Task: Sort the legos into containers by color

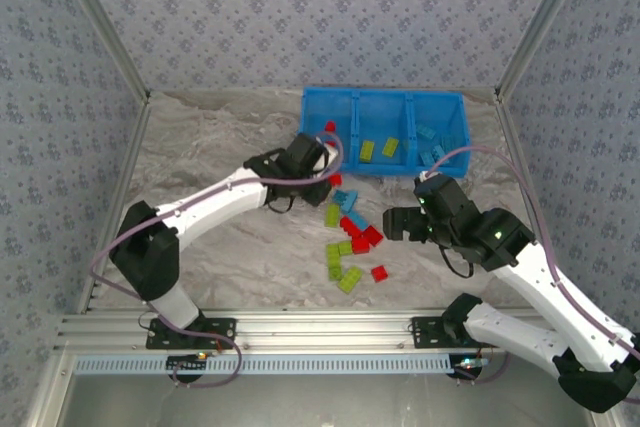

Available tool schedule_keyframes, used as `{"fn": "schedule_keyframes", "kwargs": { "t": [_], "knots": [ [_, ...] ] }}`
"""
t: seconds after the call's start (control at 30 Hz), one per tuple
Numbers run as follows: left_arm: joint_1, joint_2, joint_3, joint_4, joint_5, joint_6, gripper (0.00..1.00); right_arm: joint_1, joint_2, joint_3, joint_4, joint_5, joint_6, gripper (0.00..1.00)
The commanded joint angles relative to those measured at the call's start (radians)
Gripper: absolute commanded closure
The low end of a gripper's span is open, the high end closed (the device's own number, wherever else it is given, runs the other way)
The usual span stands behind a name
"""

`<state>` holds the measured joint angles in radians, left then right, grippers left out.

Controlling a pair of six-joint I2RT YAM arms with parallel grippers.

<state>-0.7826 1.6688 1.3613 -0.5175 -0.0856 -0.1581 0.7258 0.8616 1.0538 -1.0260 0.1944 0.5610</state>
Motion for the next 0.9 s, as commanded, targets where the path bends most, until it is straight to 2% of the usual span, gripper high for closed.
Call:
{"fn": "schedule_keyframes", "kwargs": {
  "t": [0.0, 0.2, 0.27, 0.37, 0.47, 0.63, 0.77, 0.87],
  "knots": [
    [0.062, 0.103, 0.151, 0.007, -0.116, -0.009, 0.78, 0.016, 0.018, 0.029, 0.027, -0.001, 0.026, 0.00],
    [0.144, 0.355, 0.453, -0.025, -0.067, 0.013, 0.77, 0.041, 0.026, 0.043, 0.019, 0.025, 0.043, 0.00],
    [0.150, 0.416, 0.550, -0.051, -0.071, 0.022, 0.69, 0.048, 0.027, 0.049, 0.018, 0.027, 0.044, 0.00],
    [0.159, 0.481, 0.687, -0.118, -0.062, 0.017, 0.50, 0.057, 0.029, 0.054, 0.010, 0.038, 0.047, 0.00],
    [0.154, 0.473, 0.744, -0.149, -0.029, -0.003, 0.39, 0.061, 0.029, 0.045, 0.009, 0.048, 0.056, 0.00],
    [0.139, 0.307, 0.621, -0.084, 0.051, -0.050, 0.36, 0.063, 0.043, 0.008, 0.042, 0.051, 0.060, 0.00],
    [0.109, 0.054, 0.363, 0.049, 0.120, -0.076, 0.34, 0.063, 0.109, -0.010, 0.072, 0.050, 0.045, 0.00],
    [0.072, -0.165, 0.145, 0.131, 0.127, -0.046, 0.32, 0.059, 0.201, -0.001, 0.115, 0.032, 0.049, 0.00]
  ]
}}
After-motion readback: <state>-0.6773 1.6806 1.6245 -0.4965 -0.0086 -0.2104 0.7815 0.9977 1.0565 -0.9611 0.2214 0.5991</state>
